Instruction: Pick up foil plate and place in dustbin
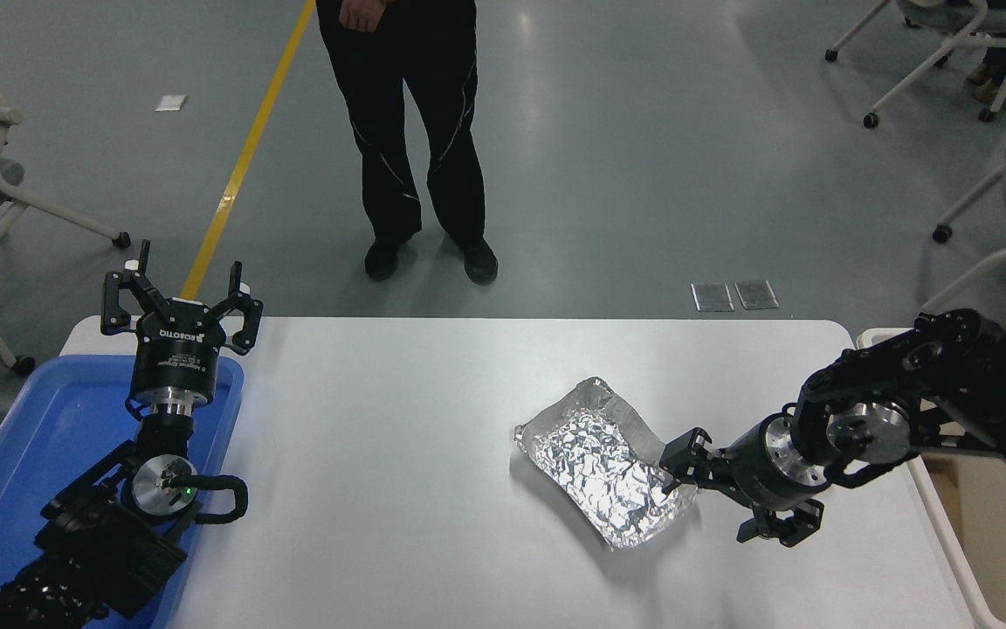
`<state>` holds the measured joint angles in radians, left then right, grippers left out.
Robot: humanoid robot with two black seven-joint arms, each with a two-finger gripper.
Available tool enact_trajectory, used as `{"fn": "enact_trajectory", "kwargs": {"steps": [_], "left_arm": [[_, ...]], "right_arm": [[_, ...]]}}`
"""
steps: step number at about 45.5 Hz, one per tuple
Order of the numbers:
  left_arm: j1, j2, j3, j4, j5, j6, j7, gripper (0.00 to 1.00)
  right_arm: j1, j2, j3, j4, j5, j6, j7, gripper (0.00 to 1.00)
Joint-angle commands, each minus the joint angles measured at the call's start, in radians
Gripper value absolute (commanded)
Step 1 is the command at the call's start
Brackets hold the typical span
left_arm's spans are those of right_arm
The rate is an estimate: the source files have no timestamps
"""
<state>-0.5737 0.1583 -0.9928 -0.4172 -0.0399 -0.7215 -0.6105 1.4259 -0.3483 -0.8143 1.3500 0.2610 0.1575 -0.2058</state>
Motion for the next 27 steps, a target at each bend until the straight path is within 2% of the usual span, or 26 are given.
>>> {"fn": "enact_trajectory", "kwargs": {"steps": [1,15,21,24,27], "left_arm": [[0.0,0.0,-0.001,0.0,0.0,0.001,0.0,0.99],[0.0,0.001,0.0,0.0,0.0,0.001,0.0,0.99],[0.0,0.001,0.0,0.0,0.0,0.001,0.0,0.99],[-0.002,0.001,0.0,0.0,0.0,0.001,0.0,0.99],[0.0,0.001,0.0,0.0,0.0,0.001,-0.002,0.99]], "right_arm": [[-0.114,0.008,0.073,-0.035,0.07,-0.128,-0.003,1.0],[-0.209,0.032,0.156,-0.123,0.072,-0.236,-0.001,1.0],[-0.232,0.051,0.173,-0.161,0.072,-0.259,0.002,0.97],[-0.246,0.06,0.187,-0.175,0.072,-0.269,0.002,0.89],[-0.255,0.069,0.196,-0.181,0.072,-0.274,0.002,0.69]]}}
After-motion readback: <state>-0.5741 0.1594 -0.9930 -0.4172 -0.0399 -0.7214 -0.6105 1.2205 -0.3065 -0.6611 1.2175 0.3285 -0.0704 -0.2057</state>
